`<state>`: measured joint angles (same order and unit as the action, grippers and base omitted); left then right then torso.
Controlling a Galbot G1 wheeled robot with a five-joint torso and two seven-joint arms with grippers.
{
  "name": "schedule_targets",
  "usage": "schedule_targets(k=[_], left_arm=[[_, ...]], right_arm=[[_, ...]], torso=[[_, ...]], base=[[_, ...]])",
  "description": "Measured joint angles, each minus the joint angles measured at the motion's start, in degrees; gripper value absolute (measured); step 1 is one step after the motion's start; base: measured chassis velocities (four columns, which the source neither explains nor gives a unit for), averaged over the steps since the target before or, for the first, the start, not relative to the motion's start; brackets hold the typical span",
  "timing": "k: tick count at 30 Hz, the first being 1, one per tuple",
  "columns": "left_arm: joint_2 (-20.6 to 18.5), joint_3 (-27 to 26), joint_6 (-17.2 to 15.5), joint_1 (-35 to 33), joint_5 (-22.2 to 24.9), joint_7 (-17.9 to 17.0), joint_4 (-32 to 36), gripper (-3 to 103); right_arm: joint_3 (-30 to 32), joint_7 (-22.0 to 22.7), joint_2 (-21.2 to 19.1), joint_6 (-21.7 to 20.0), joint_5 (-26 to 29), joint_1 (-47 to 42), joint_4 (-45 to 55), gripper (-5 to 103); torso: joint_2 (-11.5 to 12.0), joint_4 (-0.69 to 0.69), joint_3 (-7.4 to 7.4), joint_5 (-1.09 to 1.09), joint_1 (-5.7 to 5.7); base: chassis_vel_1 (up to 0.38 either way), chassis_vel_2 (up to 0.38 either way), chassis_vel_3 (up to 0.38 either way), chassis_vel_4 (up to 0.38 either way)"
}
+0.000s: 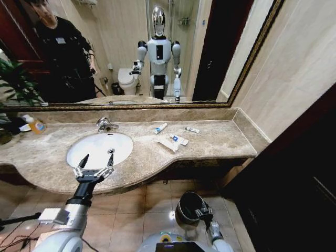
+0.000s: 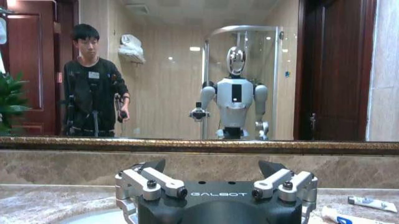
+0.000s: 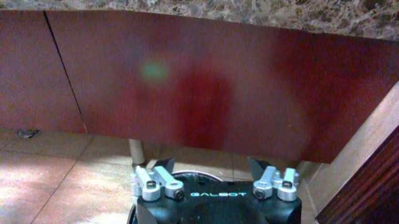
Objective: Pick up the trash from the sink and place it in the trash bin.
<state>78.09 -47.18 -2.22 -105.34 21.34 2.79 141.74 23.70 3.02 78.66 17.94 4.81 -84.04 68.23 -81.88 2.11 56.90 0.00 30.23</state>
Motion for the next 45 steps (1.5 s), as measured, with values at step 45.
schedule_targets(k=[45], left_arm=[[0.0, 0.0, 0.0, 0.0, 0.0, 0.0, 0.0, 100]], right_arm=[[-0.7, 1.5, -1.8, -10.8, -2.9, -13.4, 49.1, 100]], torso=[[0.0, 0.00, 0.00, 0.00, 0.00]], base=[[0.000, 0.000, 0.000, 0.000]])
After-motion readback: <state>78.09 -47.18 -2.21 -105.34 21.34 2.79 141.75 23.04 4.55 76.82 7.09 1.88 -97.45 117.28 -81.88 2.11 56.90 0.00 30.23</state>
